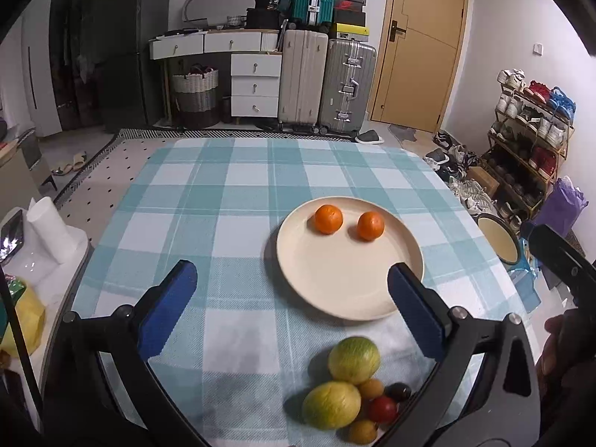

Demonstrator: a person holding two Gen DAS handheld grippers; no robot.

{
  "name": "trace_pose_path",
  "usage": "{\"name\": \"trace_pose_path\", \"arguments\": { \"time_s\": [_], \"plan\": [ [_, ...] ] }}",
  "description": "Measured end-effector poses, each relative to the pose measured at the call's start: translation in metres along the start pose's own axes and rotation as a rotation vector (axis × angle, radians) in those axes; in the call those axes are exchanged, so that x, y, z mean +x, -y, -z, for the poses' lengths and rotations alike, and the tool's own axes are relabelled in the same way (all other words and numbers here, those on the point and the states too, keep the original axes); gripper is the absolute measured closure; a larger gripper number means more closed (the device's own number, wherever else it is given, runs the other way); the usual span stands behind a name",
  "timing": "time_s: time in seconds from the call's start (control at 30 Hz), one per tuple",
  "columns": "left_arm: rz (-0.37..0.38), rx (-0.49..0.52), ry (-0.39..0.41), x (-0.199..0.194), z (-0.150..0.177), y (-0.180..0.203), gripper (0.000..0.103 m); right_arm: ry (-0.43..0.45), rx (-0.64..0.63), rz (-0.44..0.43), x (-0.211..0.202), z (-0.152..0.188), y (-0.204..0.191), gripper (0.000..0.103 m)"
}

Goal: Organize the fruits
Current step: 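Withdraw both tools from the plate back toward the fruit cluster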

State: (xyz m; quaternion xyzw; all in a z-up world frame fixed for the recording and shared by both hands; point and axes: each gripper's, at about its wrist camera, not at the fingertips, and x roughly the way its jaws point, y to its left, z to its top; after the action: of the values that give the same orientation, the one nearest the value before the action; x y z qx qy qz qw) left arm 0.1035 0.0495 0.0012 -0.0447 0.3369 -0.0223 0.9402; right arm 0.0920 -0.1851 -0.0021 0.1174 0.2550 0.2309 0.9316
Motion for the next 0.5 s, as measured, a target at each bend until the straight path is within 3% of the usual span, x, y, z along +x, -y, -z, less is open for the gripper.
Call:
{"name": "trace_pose_path", "arguments": {
  "time_s": [0.3,0.5],
  "plan": [
    [-0.008,-0.013,-0.018,-0.021,0.041,-0.011,0.001,0.013,-0.088,0.085,-0.012,0.031,-0.02,0.0],
    [0.019,-0.013,-0.075,-0.017,0.068,-0.018,0.001,-0.039,-0.065,0.05,-0.012,0.054,-0.017,0.0]
  ]
}}
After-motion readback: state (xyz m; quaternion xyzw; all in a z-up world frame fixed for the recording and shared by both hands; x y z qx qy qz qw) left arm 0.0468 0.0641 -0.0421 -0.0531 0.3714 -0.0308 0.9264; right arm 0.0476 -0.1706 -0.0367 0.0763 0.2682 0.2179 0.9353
